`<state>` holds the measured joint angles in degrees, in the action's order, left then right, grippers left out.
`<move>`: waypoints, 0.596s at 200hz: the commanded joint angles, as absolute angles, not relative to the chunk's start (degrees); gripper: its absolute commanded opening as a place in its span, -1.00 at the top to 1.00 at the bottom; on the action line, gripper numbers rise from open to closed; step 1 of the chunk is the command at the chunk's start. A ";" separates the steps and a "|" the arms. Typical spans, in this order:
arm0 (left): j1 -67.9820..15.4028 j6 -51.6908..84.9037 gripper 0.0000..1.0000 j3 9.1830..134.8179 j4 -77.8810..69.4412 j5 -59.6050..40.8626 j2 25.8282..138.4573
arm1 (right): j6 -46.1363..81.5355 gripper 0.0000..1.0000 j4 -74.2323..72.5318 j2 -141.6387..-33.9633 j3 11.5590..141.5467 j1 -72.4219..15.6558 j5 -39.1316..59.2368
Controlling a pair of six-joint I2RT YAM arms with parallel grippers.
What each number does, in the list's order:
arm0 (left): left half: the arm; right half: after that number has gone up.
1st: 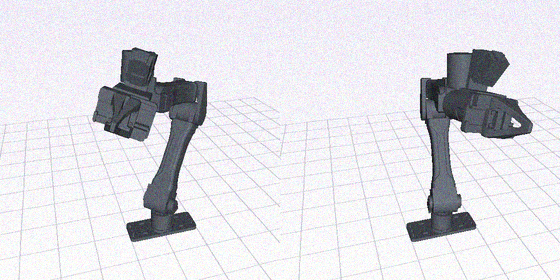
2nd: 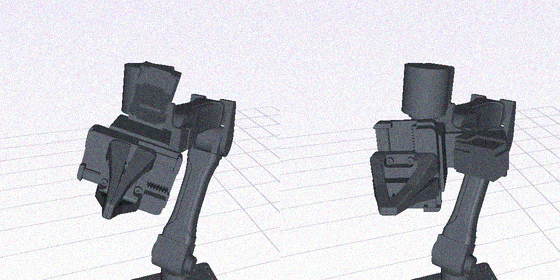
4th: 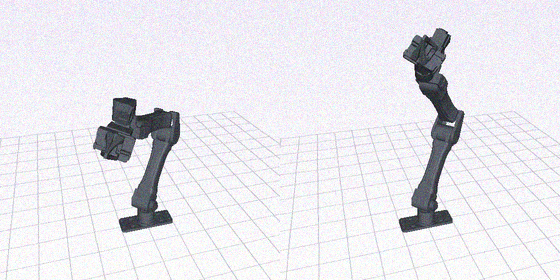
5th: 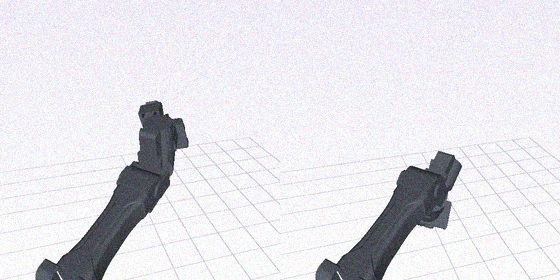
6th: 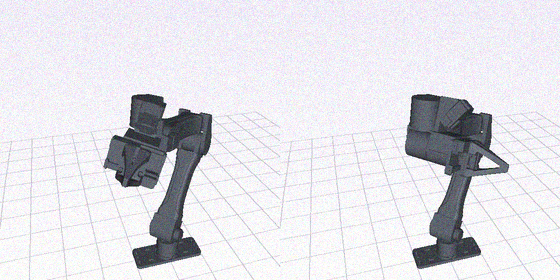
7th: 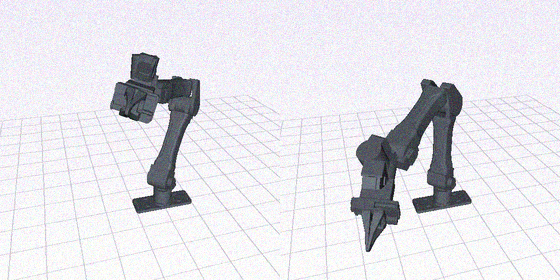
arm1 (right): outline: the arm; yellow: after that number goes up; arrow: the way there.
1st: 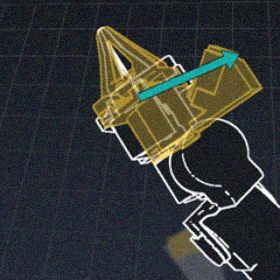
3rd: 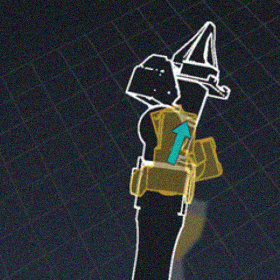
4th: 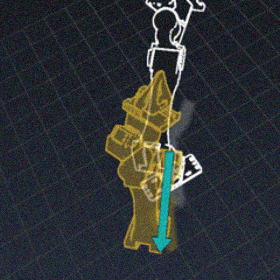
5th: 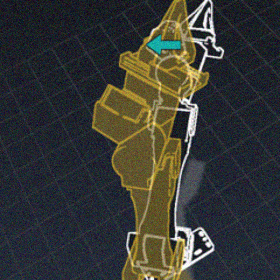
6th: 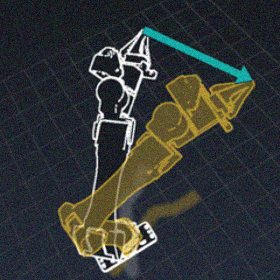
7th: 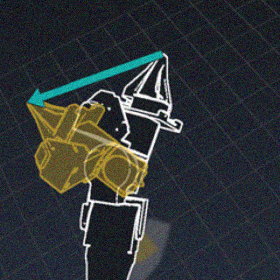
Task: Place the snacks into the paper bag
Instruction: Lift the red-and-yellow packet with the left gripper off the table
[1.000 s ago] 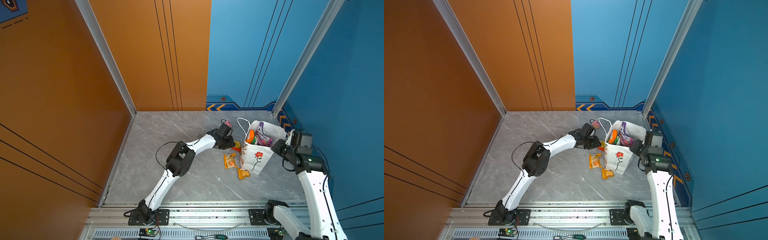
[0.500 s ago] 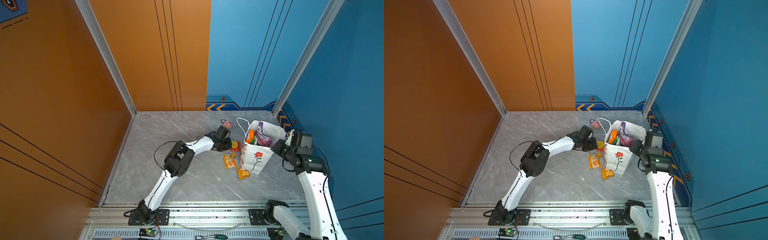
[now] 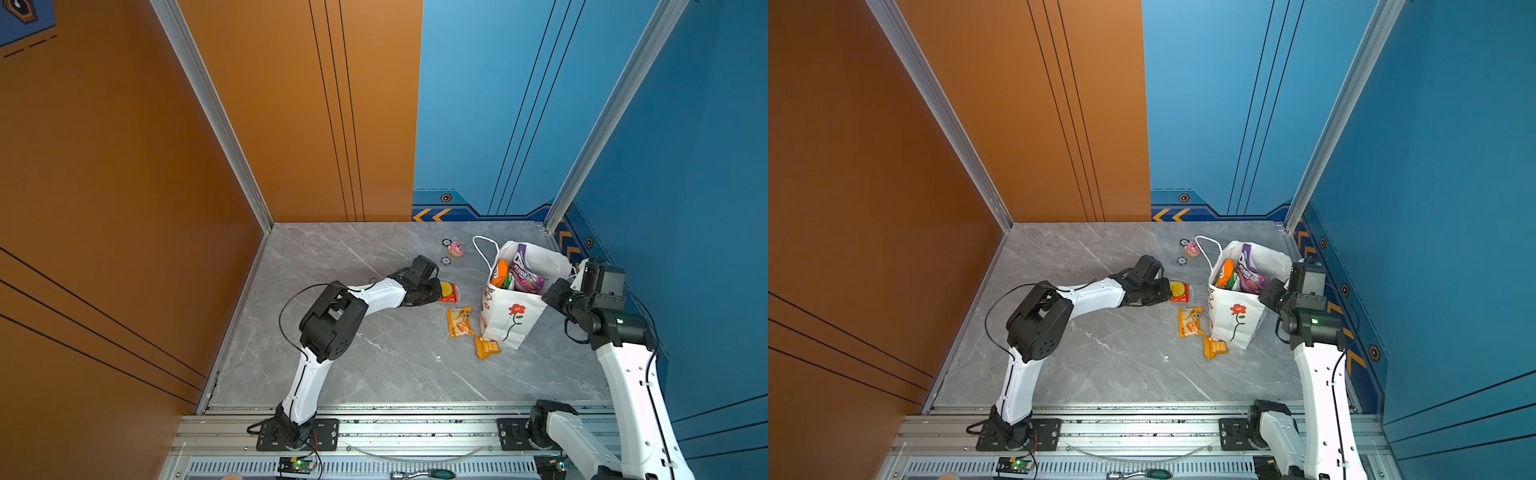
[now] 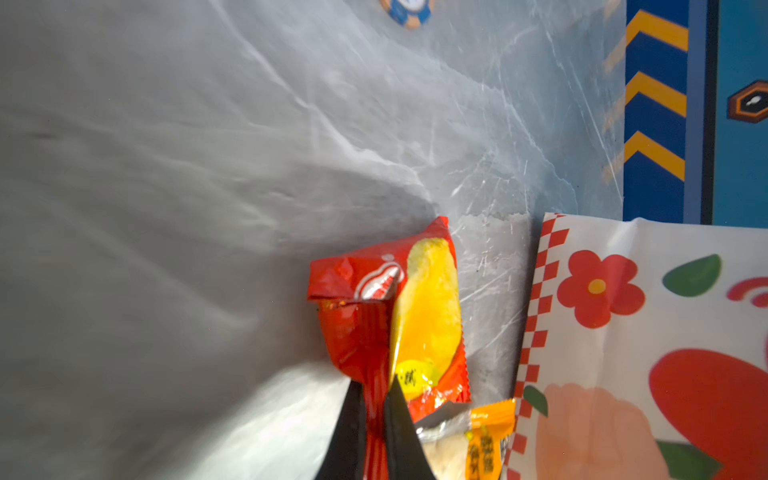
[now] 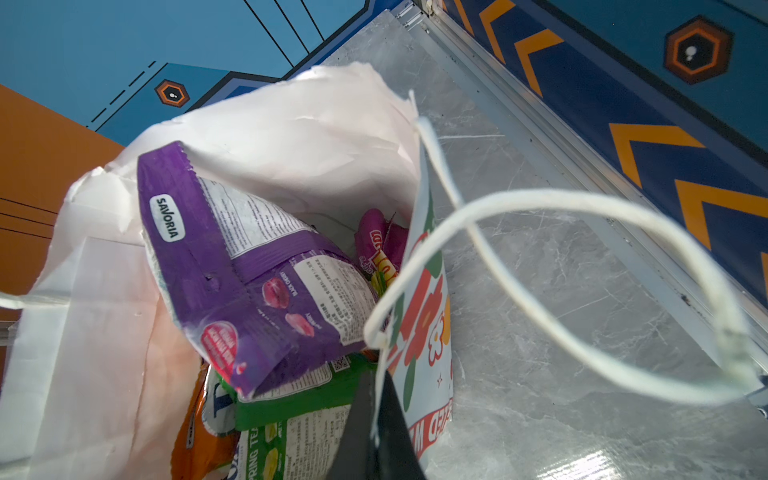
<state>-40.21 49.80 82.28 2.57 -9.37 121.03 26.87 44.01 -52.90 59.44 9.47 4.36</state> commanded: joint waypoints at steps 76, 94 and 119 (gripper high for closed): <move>-39.56 40.76 1.00 57.60 -8.00 3.97 98.10 | 27.16 1.00 43.67 -54.24 60.98 8.06 2.80; -40.10 38.66 1.00 55.51 -8.00 6.23 94.80 | 27.20 1.00 43.94 -54.14 60.93 7.86 2.16; -40.41 36.83 1.00 53.75 -8.68 7.79 91.02 | 27.08 1.00 44.21 -54.00 60.96 7.81 1.96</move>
<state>-39.83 40.69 55.46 -6.55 3.66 94.61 26.89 43.70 -53.80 59.72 8.29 3.27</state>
